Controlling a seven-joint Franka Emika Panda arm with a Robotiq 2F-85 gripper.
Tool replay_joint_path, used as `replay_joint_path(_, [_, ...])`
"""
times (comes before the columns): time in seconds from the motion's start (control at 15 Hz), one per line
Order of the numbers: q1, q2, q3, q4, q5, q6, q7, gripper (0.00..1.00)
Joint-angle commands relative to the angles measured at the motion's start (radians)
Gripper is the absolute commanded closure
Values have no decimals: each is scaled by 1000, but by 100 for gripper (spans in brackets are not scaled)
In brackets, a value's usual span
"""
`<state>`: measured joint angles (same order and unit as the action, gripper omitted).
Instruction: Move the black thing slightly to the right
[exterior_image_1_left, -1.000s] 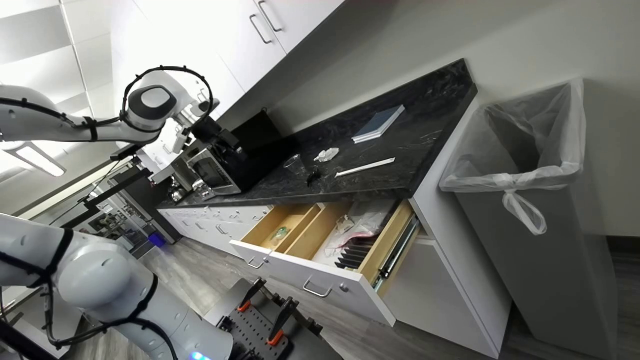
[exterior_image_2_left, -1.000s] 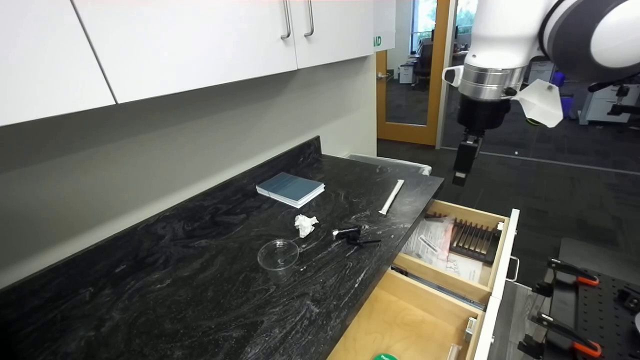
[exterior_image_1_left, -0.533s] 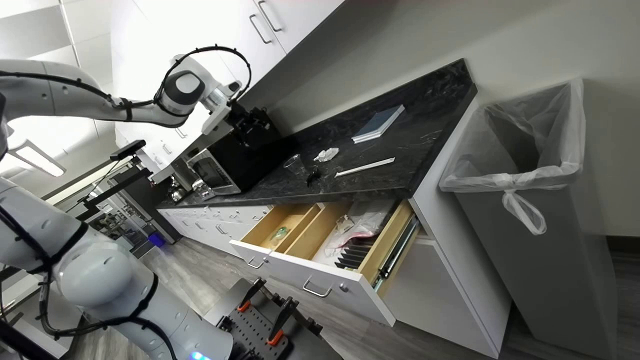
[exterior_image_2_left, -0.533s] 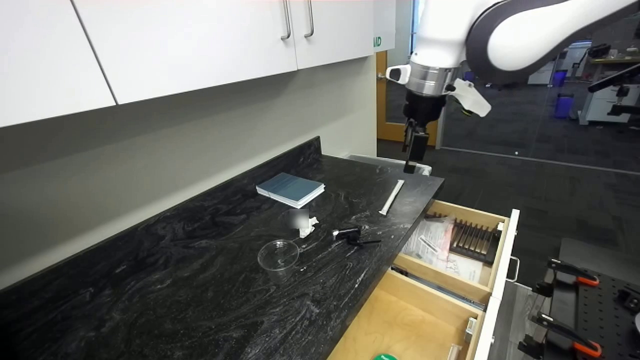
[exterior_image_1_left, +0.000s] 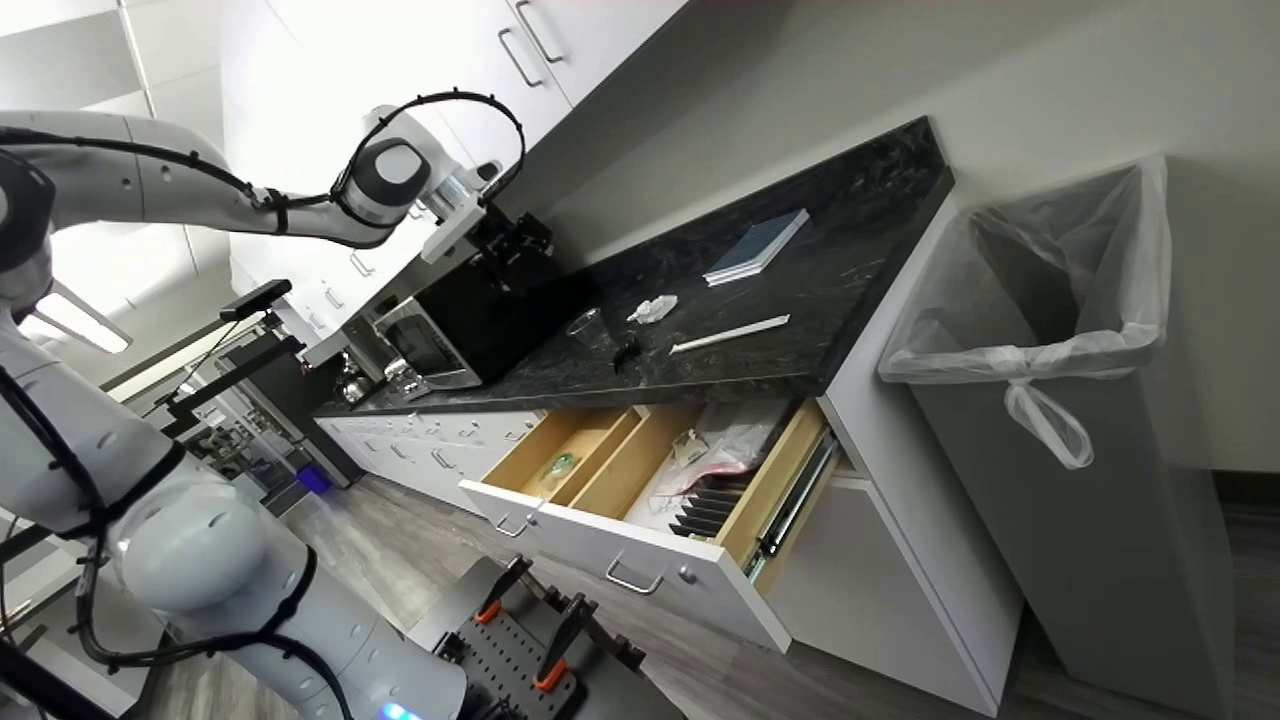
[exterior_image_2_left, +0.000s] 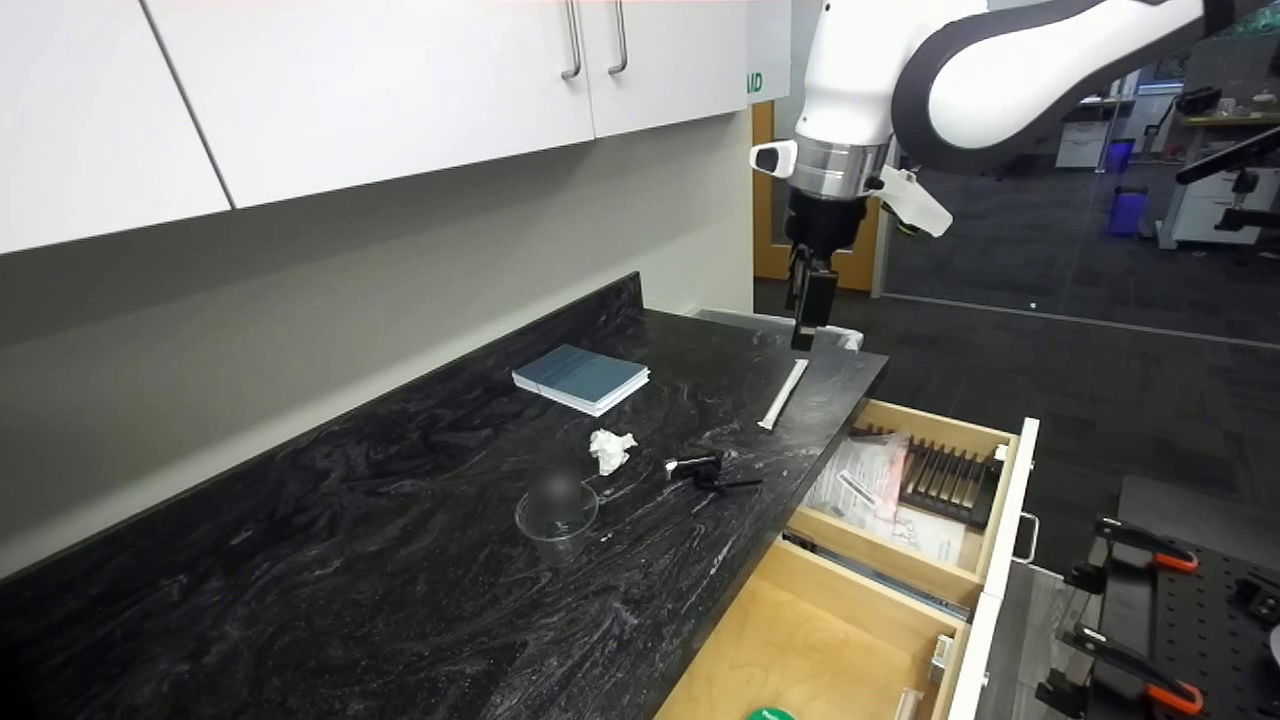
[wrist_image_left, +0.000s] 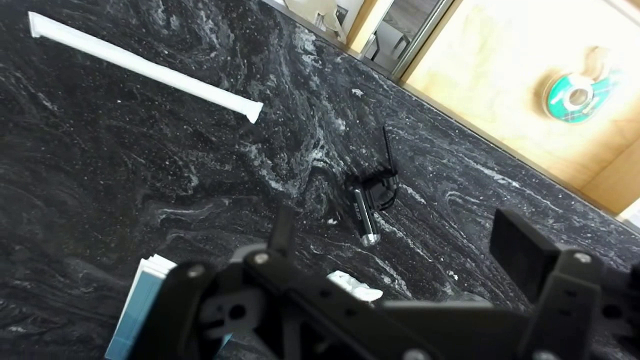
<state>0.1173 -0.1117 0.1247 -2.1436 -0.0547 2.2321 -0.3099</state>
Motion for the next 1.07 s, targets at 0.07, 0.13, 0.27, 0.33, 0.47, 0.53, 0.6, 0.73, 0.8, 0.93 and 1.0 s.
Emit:
replay_joint_path(0.07, [10,110,-2,47,-10,27,-17,0])
replay_joint_path(0.13, [11,152,0,59,-14,60,-28,0])
replay_joint_path(0.27, [13,239,3,89,-17,111,-50,0])
replay_joint_path(0.33, [13,280,6,100,-17,150,-65,0])
replay_joint_path(0.47, [13,356,14,118,-49,242,-82,0])
replay_joint_path(0.53, [11,393,22,130,-47,283,-103,0])
replay_joint_path(0.6, [9,424,28,143,-51,312,-114,0])
replay_joint_path(0.73, [2,479,44,176,-53,356,-141,0])
replay_joint_path(0.8, [1,502,50,200,-53,359,-147,0])
replay_joint_path(0.93, [10,541,47,247,-75,351,-132,0])
replay_joint_path(1.0, [15,560,43,274,-89,342,-124,0])
